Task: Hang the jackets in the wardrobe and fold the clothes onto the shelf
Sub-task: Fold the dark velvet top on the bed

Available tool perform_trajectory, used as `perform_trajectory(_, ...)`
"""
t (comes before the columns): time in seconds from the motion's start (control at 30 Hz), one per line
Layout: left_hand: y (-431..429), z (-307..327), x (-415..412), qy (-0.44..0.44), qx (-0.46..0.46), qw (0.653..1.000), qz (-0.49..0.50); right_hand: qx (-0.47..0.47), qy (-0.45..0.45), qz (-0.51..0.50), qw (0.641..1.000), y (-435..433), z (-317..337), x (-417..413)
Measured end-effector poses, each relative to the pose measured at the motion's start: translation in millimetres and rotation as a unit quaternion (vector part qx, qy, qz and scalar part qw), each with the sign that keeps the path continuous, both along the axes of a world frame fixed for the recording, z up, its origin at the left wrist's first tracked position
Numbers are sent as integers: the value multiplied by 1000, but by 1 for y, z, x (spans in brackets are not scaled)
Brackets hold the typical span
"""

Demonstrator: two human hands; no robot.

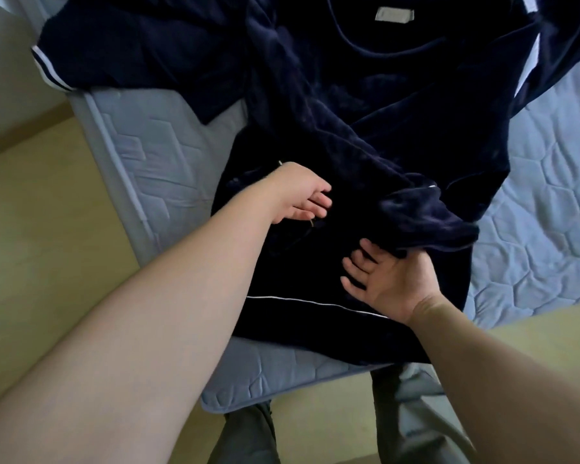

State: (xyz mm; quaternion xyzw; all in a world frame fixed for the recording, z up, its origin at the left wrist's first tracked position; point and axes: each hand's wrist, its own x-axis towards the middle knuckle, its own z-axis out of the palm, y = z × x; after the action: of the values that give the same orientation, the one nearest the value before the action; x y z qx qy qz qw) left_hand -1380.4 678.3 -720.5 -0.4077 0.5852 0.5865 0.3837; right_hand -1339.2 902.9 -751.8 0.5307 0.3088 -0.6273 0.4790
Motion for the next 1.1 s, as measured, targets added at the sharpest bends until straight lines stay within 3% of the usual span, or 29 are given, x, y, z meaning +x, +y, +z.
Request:
perform_trajectory(0.03,1,-10,-3,-9,-76,995,70,17,33,65,997,7,2,-1)
perform_trajectory(0.07,-1,-21,-5,-7,-152,978,140,40,35,56,997,16,-6,-1)
perform_trajectory(0.13,-15,-38,-9,19,-292,932,215,166,72,107,978,19,-9,-11)
perform_trajectory(0.2,-32,-48,-12,26,-373,900,226,344,164,204,902,16,-13,-21)
perform_trajectory(0.23,-38,-52,-14,26,-392,894,216,427,205,282,834,10,-12,-23)
perform_trajectory(0.27,-41,-56,-15,31,-408,894,182,478,243,370,759,6,-8,-28)
perform_trajectory(0.3,-43,-59,-16,43,-422,896,132,496,282,372,732,3,-5,-32)
perform_trajectory(0.37,-47,-64,-15,82,-446,891,29,484,366,349,714,-7,3,-39)
perform_trajectory(0.47,-48,-68,-13,127,-490,859,-80,330,359,592,642,-35,14,-44)
perform_trajectory(0.53,-46,-68,-11,146,-512,840,-102,214,394,635,629,-58,23,-42)
perform_trajectory(0.57,-46,-69,-10,158,-518,835,-97,210,475,627,581,-68,27,-40)
perform_trajectory(0.63,-46,-69,-5,172,-519,834,-69,300,644,579,400,-83,28,-42)
perform_trajectory(0.67,-47,-70,-3,175,-514,838,-48,340,668,569,338,-87,25,-48)
perform_trajectory(0.7,-49,-71,-1,180,-506,843,-20,366,648,589,314,-89,22,-58)
perform_trajectory(0.8,-58,-67,-1,174,-449,868,122,363,507,692,364,-82,11,-87)
perform_trajectory(0.83,-62,-66,-4,163,-422,873,184,357,475,701,395,-77,7,-94)
perform_trajectory(0.87,-66,-63,-7,150,-386,875,250,348,457,682,453,-72,6,-101)
perform_trajectory(0.93,-78,-56,-14,127,-264,868,401,340,427,582,603,-64,5,-115)
perform_trajectory(0.97,-83,-52,-18,133,-191,853,467,342,410,533,656,-60,3,-120)
perform_trajectory(1.0,-86,-47,-22,141,-137,835,513,344,400,502,685,-55,-1,-123)
perform_trajectory(1.1,-95,-44,-31,127,-90,811,564,326,397,494,702,-49,-10,-124)
